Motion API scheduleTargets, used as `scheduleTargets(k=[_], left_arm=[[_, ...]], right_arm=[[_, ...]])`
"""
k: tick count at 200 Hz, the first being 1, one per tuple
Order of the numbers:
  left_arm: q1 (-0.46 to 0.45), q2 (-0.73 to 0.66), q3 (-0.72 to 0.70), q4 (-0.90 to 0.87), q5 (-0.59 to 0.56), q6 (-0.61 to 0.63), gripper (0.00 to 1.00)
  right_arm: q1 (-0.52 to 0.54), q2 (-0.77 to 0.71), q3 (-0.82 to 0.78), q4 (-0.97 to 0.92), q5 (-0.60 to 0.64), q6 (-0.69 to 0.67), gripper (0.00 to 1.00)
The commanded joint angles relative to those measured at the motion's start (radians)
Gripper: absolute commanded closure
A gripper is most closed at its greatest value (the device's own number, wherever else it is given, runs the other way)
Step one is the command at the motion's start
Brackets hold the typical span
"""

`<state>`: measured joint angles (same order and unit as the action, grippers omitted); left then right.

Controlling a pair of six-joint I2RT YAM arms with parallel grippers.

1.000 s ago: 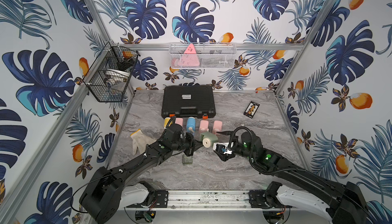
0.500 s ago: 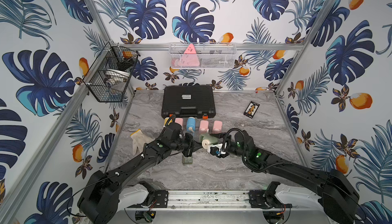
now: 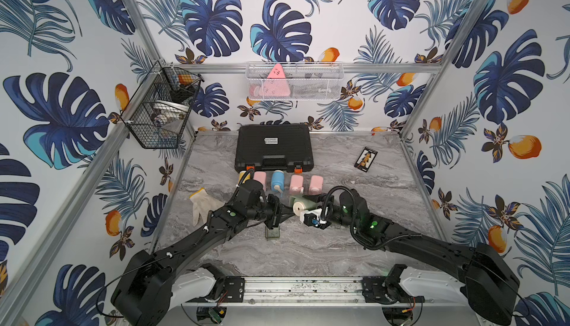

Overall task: Put the tray back into the pencil sharpener
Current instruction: Pick up the pencil sharpener from the center of the board, then close the container of the pencil sharpener.

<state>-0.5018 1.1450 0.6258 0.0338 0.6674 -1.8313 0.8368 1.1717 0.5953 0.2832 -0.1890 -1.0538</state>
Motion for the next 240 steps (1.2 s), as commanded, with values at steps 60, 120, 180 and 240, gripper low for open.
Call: scheduleTargets(k=[60,120,180,240], left_arm=[[0.018,-0.147,-0.035,-0.083,-0.172,0.092,0.48],[0.077,-0.307,-0.023,-0.376,-0.488,0.423,0.49],[0.102,-0.209,0.112,-0.644,-0.693,0.917,0.50],[0.171,-0.189,-0.005,-0.627,-0.565,0.956,0.54]], right_arm=[[-0.020,-0.021,0.003,-0.047,-0.013,0.095,0.53],[-0.039,-0.070,0.076,-0.332,-0.031,0.215,0.52],[-0.023,-0.013,0.247,-0.772,-0.026,0.242,0.52],[0.008,0.148,0.337,-0.875,-0.032,0.247,0.50]])
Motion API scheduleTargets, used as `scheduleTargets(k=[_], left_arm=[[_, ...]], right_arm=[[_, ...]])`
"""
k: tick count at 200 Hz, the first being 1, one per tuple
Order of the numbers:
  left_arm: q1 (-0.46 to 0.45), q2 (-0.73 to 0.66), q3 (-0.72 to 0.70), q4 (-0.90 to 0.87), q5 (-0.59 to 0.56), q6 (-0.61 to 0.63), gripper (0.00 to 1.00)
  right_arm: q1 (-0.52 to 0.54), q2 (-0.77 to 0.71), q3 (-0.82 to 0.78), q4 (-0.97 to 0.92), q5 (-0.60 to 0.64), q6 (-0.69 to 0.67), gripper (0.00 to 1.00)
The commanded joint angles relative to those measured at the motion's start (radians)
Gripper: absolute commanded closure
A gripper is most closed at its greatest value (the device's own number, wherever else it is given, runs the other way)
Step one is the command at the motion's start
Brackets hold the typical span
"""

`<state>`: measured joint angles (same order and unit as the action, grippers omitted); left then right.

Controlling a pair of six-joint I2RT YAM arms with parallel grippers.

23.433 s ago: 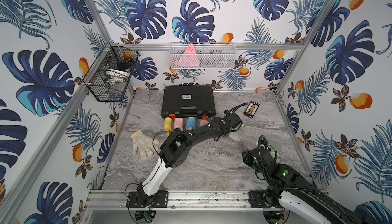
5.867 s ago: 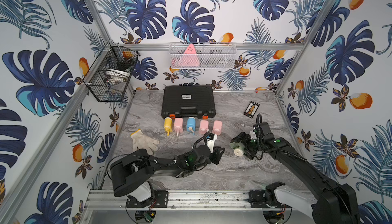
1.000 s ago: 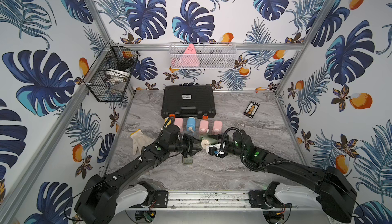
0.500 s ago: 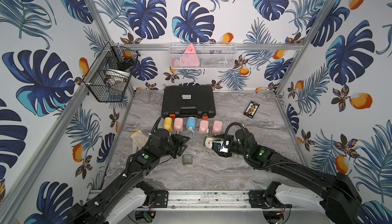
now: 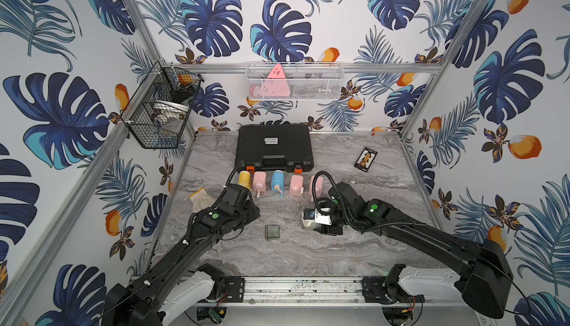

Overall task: Put the tray back into the pencil sharpener
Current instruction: Close the container of the pencil sharpener.

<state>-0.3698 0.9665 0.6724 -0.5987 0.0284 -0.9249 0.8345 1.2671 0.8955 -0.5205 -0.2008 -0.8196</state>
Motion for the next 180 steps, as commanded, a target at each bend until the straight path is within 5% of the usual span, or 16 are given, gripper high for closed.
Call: scheduleTargets(k=[1,69,180], left_arm=[[0.042,-0.011,-0.054,0.009,0.079,0.050,0.54],[0.219,0.012,-0.260,0.194,0.402,0.021,0.63],[0.235,0.051,-0.333,0.304,0.459,0.016,0.75]], right_arm=[[0.011,0.056,0.039,-0.072,-0.020,0.013,0.50],[0.075,0.242,0.164,-0.110,0.030,0.051,0.49],[0.156,0.469,0.324,-0.101,0.100,0.135,0.49]])
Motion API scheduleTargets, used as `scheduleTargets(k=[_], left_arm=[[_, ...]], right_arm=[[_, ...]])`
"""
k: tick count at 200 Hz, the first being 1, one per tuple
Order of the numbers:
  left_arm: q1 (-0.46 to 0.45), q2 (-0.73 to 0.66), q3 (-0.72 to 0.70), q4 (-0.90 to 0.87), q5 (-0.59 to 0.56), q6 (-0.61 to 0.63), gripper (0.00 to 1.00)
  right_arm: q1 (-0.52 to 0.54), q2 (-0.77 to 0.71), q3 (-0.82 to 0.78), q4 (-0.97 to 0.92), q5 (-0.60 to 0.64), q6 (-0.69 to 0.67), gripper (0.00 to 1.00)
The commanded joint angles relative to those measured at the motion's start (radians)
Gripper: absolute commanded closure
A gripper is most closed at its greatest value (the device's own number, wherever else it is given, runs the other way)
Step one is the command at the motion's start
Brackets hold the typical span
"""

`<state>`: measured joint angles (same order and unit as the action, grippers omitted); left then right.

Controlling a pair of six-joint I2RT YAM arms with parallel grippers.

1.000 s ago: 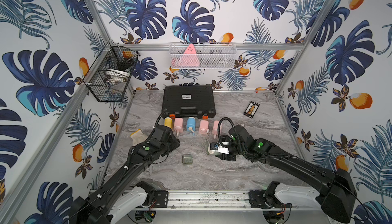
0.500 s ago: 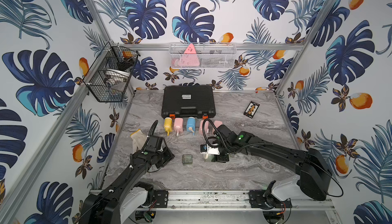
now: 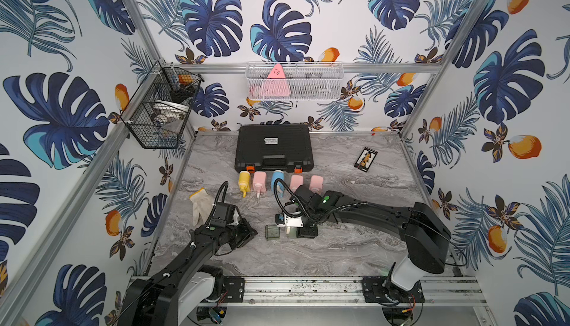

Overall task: Put the tray back into the pencil sharpener
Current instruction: Close the container of the pencil sharpener.

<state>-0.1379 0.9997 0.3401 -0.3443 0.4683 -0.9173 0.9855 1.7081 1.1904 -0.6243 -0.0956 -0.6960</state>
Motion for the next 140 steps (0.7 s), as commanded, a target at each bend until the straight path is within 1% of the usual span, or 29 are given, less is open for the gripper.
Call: scheduleTargets(k=[1,33,71,112,129,140], left_arm=[[0.002,0.019,-0.001,0.052,0.019,0.008,0.75],[0.002,0.058,-0.010,0.104,0.048,0.010,0.77],[0.001,0.128,-0.019,0.167,0.089,0.009,0.78],[0.002,0.150,-0.023,0.197,0.103,0.008,0.79],[0.001,0.158,-0.024,0.200,0.103,0.006,0.80],[0.001,0.165,-0.024,0.205,0.105,0.005,0.80]], right_arm=[[0.005,0.029,0.029,0.002,-0.005,0.012,0.49],[0.007,0.081,0.063,-0.029,-0.003,0.000,0.49],[0.018,0.106,0.089,-0.051,0.008,-0.005,0.49],[0.040,0.140,0.116,-0.083,0.041,0.003,0.49],[0.051,0.161,0.142,-0.102,0.069,0.018,0.48],[0.057,0.175,0.154,-0.109,0.080,0.024,0.44]])
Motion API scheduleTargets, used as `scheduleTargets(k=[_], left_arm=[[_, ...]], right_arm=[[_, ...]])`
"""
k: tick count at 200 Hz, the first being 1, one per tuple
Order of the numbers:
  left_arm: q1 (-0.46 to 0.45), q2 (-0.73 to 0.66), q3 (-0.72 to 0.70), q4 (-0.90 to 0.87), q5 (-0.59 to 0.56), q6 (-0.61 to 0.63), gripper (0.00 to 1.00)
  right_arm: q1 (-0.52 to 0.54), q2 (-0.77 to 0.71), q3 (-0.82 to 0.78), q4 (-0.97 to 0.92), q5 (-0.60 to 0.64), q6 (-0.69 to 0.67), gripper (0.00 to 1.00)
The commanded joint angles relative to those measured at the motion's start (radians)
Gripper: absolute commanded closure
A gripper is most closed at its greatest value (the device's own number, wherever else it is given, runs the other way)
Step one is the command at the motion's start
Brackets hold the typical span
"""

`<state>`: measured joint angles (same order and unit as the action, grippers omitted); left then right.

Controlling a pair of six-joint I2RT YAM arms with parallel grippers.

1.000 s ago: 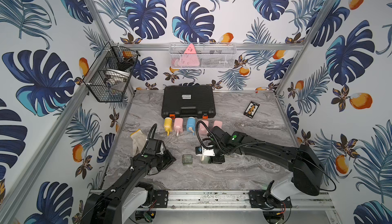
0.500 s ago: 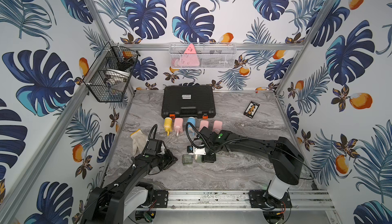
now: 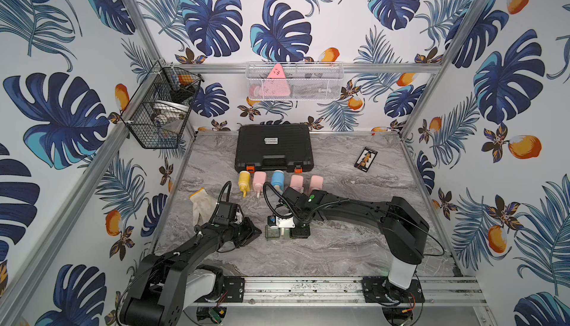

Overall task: Put the tray back into the pencil sharpener
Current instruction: Close the container of the pencil sharpener.

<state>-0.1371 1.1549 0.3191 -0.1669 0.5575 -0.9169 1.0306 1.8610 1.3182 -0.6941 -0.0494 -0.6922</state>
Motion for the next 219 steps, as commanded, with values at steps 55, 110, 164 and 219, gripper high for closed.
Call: scheduleTargets(k=[55,110,164,219], left_arm=[[0.001,0.016,-0.005,0.033,0.020,0.004,0.81],[0.001,0.032,-0.012,0.062,0.035,0.000,0.89],[0.000,0.053,-0.015,0.102,0.054,-0.008,0.84],[-0.002,0.068,-0.017,0.125,0.062,-0.014,0.82]], right_arm=[[0.017,0.009,0.013,0.003,0.008,0.043,0.27],[0.016,0.006,-0.003,0.025,-0.002,0.069,0.29],[0.016,0.013,-0.012,0.064,-0.007,0.103,0.36],[0.016,0.005,-0.031,0.121,0.023,0.122,0.42]])
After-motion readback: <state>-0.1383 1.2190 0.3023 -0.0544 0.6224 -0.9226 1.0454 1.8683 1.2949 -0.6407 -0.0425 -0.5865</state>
